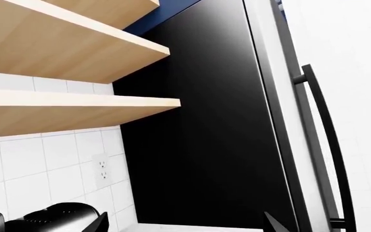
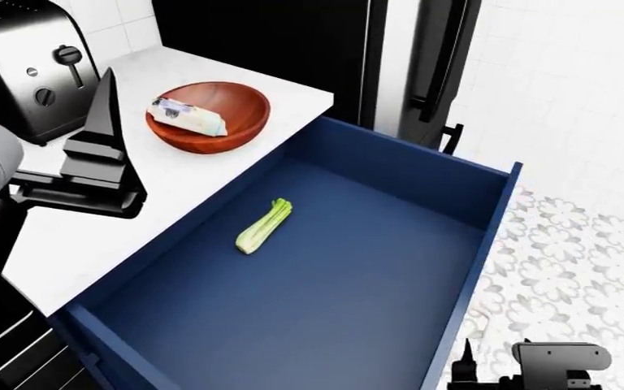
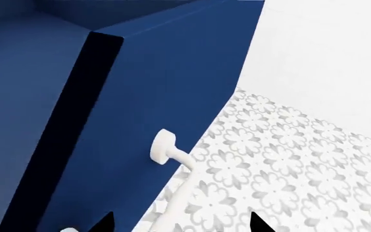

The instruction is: Place the bar in the bowl and close the drawer.

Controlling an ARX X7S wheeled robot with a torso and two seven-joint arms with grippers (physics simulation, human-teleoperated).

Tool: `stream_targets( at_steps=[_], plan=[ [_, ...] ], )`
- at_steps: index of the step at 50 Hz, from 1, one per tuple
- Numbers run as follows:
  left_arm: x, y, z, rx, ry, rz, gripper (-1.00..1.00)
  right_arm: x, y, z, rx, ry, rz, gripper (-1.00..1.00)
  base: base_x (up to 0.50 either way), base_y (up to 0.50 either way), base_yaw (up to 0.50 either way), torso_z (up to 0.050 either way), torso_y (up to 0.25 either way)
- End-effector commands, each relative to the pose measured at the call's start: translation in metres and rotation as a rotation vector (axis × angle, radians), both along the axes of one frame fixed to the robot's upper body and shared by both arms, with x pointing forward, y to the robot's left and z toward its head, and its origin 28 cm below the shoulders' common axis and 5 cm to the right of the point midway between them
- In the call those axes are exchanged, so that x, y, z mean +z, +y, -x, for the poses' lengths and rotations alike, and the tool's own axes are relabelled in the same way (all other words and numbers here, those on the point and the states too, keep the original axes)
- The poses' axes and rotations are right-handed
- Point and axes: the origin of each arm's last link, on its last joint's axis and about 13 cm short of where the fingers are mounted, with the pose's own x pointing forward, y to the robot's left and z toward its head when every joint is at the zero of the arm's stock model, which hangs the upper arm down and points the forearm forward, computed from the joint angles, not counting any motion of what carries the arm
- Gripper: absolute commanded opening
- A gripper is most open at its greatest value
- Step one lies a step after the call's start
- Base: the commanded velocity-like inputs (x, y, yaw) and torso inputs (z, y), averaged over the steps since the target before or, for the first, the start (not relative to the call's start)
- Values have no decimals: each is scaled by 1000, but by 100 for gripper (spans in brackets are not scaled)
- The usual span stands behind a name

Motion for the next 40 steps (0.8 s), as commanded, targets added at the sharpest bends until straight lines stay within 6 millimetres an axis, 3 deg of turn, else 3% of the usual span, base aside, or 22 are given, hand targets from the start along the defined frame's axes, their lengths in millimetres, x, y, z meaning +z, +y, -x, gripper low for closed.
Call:
stream_targets(
  at_steps=[1, 19, 40],
  plan=[
    [0, -1, -1, 0, 1, 0, 100, -9, 8, -6, 64, 25, 4, 100, 0, 0, 0, 0, 0],
    [-2, 0, -1, 6, 2, 1, 100, -20, 23, -20, 215, 66, 20, 100, 0, 0, 0, 0, 0],
    [-1, 2, 2, 9, 4, 2, 100, -16, 47, -42, 409, 26, -16, 100, 0, 0, 0, 0, 0]
  ],
)
